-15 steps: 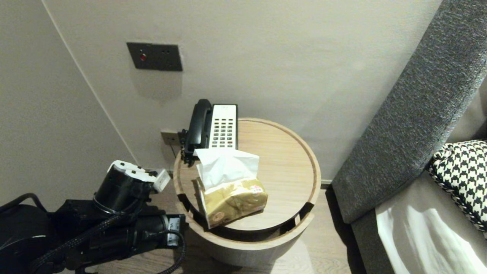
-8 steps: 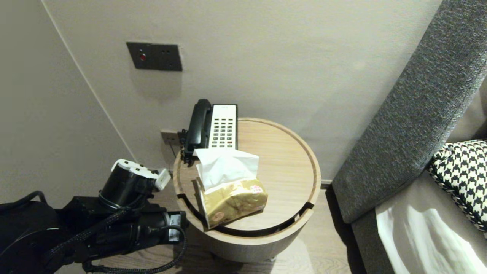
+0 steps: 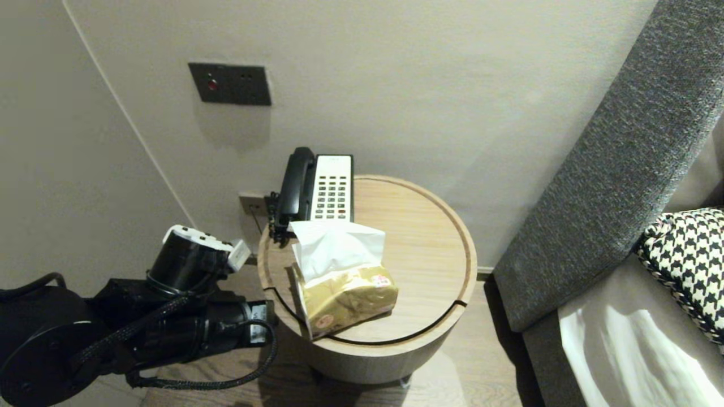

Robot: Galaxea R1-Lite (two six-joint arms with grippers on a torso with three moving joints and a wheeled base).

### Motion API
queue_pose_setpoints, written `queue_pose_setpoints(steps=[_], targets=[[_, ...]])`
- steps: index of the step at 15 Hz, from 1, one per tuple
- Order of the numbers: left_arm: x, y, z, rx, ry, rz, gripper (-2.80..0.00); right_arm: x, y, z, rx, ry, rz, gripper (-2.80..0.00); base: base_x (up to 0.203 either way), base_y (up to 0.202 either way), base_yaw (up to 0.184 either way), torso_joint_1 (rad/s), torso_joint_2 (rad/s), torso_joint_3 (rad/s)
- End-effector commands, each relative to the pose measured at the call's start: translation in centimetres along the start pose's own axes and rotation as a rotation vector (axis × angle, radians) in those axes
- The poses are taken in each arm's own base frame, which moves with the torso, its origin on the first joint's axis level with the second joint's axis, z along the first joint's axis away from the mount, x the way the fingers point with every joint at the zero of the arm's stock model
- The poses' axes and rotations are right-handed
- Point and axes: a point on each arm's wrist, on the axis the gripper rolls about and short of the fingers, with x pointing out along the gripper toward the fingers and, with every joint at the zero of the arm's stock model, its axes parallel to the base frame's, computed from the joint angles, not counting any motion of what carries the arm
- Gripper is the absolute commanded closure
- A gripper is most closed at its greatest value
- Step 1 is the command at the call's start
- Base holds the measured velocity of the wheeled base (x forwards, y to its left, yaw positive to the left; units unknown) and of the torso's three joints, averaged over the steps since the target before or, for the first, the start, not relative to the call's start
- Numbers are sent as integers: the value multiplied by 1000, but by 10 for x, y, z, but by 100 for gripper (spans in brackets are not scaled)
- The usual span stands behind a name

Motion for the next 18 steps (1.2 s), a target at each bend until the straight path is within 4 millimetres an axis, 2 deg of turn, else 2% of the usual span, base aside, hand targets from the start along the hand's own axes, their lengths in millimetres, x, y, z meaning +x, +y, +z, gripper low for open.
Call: queue_pose_setpoints(steps=[1,4,7,12,16,18], targets=[[2,-1,2,-4,-5,-1,0,2,0,-11,0,41,-1,0,0,0,0,0,0,0],[-2,-1,3,-6,-15,-7,0,2,0,-11,0,41,-1,0,0,0,0,0,0,0],[-19,0,0,-5,-38,-18,0,2,0,-11,0,41,-1,0,0,0,0,0,0,0],[-73,10,0,-13,-112,-3,0,2,0,-11,0,41,-1,0,0,0,0,0,0,0],[-119,32,-1,10,-233,116,0,2,0,-11,0,41,-1,0,0,0,0,0,0,0],[-147,42,-8,26,-300,182,0,2,0,-11,0,41,-1,0,0,0,0,0,0,0]])
